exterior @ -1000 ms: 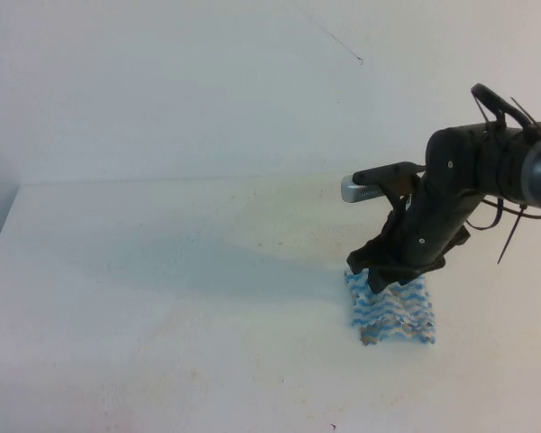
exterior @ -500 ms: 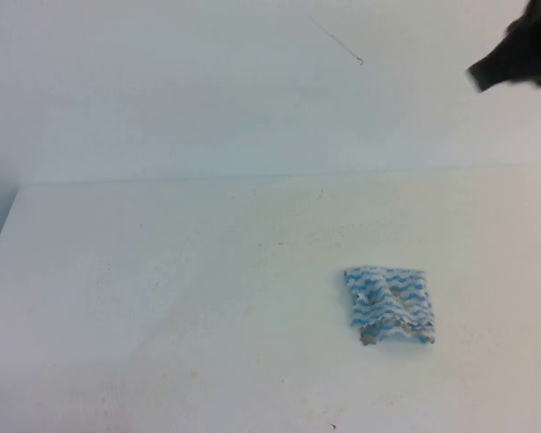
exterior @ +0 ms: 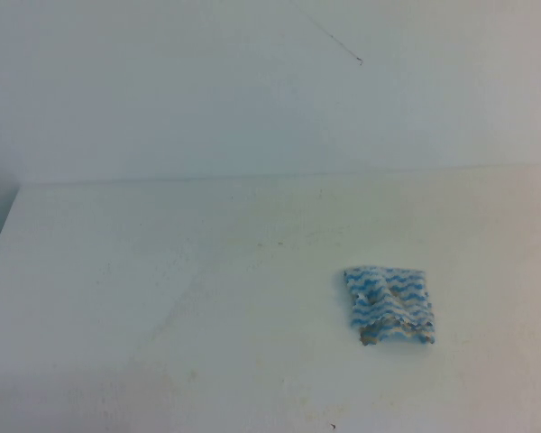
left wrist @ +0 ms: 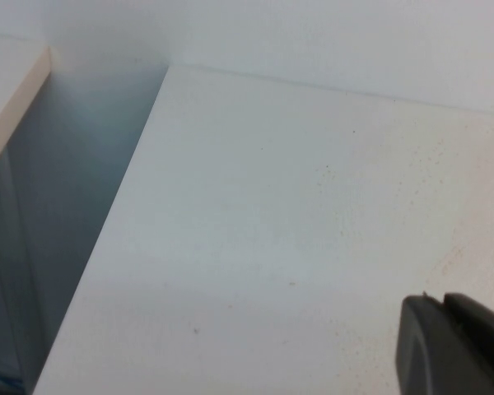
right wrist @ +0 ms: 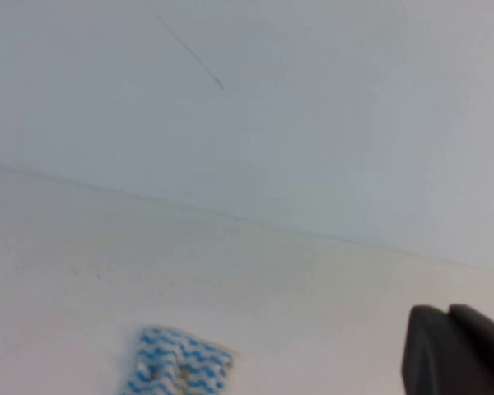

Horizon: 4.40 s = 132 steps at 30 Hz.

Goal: Wipe the table

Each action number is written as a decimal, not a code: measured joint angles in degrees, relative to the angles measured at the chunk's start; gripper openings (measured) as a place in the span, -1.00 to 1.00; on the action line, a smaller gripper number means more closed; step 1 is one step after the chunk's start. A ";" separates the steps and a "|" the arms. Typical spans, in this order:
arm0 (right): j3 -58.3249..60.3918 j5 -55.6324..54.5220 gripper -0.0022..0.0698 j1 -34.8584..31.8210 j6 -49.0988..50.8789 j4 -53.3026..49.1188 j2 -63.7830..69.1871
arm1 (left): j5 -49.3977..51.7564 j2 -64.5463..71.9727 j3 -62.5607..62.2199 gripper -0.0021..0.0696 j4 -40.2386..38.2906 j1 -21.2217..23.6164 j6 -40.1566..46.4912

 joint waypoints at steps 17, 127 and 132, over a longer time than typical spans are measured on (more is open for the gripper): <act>18.49 -7.78 -0.94 0.00 9.36 -0.60 -17.53 | 0.00 0.00 0.00 -0.95 0.00 0.00 0.00; 55.83 -21.09 -0.95 -25.53 -6.52 7.27 -41.13 | 0.00 0.00 0.00 -0.95 0.05 0.00 -0.01; 55.83 -21.09 -0.95 -25.53 -6.52 7.27 -41.13 | 0.00 0.00 0.00 -0.95 0.05 0.00 -0.01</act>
